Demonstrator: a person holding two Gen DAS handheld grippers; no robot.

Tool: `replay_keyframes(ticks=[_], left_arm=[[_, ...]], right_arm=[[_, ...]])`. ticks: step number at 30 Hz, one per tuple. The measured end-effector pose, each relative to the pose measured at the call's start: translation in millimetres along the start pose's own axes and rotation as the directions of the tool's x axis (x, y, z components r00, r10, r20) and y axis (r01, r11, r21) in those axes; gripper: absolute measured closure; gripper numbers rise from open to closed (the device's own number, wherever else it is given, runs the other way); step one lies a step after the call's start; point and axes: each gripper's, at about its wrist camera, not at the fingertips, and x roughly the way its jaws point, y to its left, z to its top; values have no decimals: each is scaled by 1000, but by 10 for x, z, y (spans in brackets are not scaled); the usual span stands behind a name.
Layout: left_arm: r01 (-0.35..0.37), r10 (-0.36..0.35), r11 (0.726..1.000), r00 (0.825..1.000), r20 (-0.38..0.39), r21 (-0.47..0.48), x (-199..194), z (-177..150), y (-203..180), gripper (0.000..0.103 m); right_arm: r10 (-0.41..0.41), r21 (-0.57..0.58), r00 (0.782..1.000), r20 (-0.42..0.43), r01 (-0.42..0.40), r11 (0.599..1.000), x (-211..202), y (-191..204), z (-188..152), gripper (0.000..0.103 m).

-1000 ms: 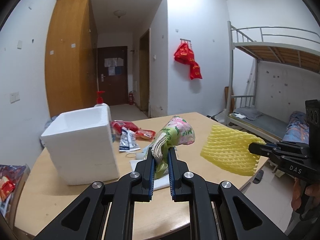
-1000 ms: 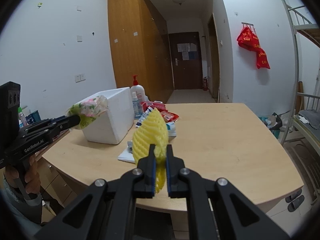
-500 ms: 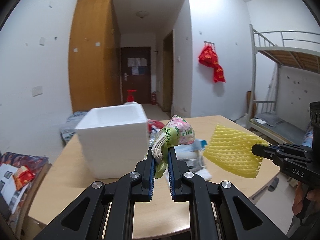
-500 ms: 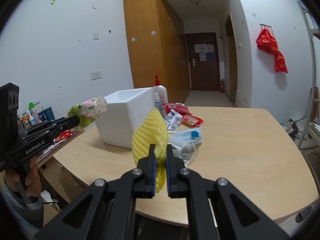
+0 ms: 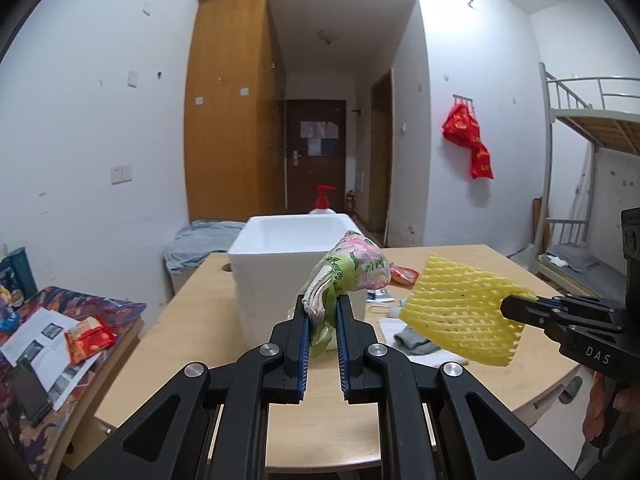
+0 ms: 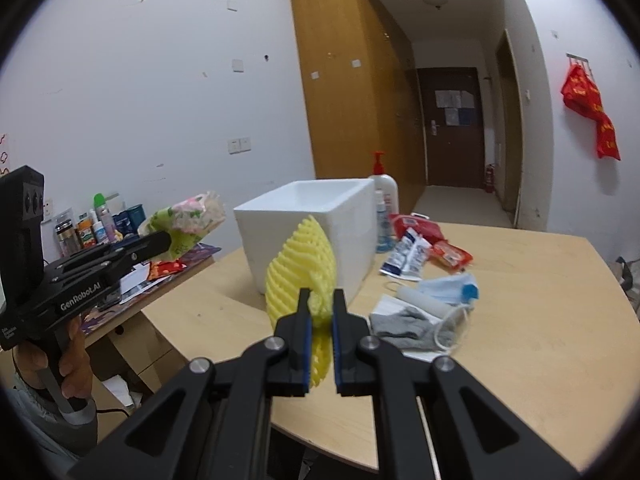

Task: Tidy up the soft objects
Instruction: 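Carry the yellow net and floral packet with both tools over the white foam box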

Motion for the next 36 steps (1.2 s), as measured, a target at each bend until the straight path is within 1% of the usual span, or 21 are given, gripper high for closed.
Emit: replay_keyframes(ticks=[4, 8, 16, 26, 36], left_arm=[[-25, 25, 1000, 1000, -4, -11, -9, -12, 55, 90], [-35, 35, 999, 999, -8, -23, -10, -18, 102, 90], [-31, 31, 999, 999, -20, -23, 15, -22, 129, 90], [-21, 21, 1000, 1000, -12, -21, 78, -28, 104, 90], [-6, 6, 1000, 1000, -8, -16, 186, 90, 108, 90]], right_arm=[[17, -10, 1000, -6, -17, 1000, 98, 52, 33, 92], [28, -13, 999, -16, -28, 1000, 187, 93, 56, 92], [22, -12, 999, -30, -22, 1000, 246, 121, 39, 92], [10, -17, 1000, -29, -10, 1000, 272, 107, 64, 92], [-1, -10, 1000, -24, 0, 1000, 282, 13, 173, 92]])
